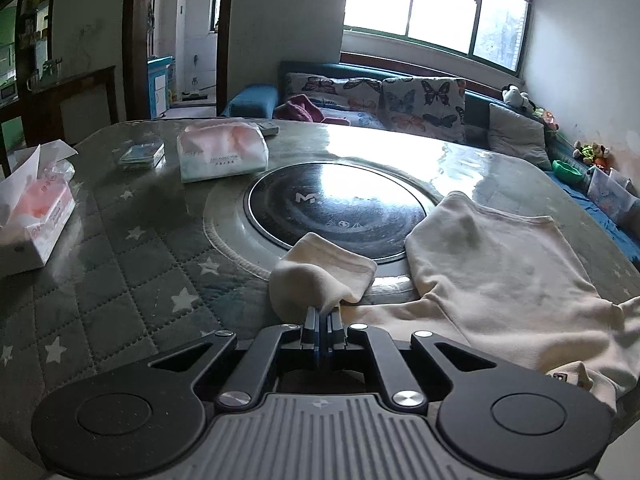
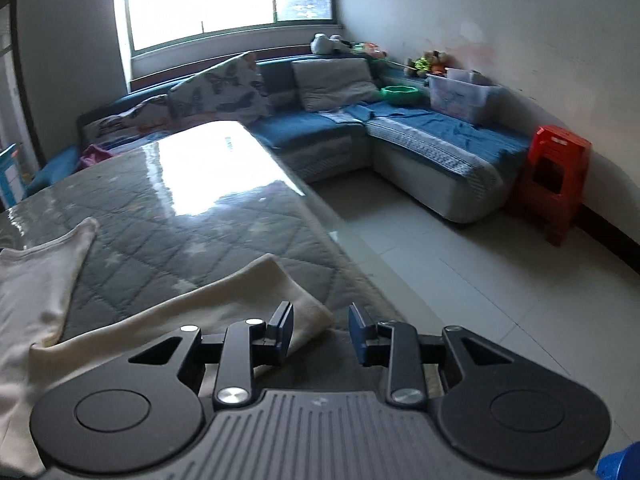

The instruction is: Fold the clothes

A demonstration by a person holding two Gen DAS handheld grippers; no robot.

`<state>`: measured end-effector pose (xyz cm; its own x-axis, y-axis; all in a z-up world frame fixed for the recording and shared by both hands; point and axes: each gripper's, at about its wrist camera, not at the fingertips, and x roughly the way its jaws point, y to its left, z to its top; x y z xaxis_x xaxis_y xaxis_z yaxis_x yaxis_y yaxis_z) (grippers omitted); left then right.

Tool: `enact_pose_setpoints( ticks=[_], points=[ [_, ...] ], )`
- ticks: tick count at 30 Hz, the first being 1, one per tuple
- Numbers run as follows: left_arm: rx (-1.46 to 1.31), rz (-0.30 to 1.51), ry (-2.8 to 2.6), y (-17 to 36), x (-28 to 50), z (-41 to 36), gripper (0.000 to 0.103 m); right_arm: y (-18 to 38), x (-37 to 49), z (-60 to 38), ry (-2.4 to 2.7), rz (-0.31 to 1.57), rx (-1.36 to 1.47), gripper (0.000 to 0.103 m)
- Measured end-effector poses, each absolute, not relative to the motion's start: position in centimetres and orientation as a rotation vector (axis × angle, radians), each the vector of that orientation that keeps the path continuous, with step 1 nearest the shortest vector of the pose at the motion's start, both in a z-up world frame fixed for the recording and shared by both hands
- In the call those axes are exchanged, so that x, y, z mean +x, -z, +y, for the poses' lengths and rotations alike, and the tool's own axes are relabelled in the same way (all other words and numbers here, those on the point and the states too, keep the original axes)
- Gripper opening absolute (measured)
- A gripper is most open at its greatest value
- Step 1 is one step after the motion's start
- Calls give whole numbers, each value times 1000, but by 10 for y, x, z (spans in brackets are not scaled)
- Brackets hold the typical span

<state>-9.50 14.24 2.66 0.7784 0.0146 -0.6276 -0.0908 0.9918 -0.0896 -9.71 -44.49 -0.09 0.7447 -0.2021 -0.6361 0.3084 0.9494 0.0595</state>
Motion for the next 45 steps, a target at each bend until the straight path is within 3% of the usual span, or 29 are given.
enact_pose_setpoints(
  ticks=[10,13,17,24,35,45],
  points=[
    [-89,660,-97,-34,-93,147,11,-10,-87,-417,177,660,122,39],
    [-39,663,-82,-33,-88,139,17,-7,-79,-400,132,673,113,43],
    [28,668,-61,-31,-81,128,33,-5,-71,-386,90,683,107,48],
    [127,677,-18,-27,-67,111,37,-2,-66,-379,69,705,104,52],
    [281,680,-29,-14,-67,102,54,3,-64,-377,61,722,110,58],
    [350,696,-160,-2,-58,107,56,10,-62,-377,62,736,99,60]
  ],
)
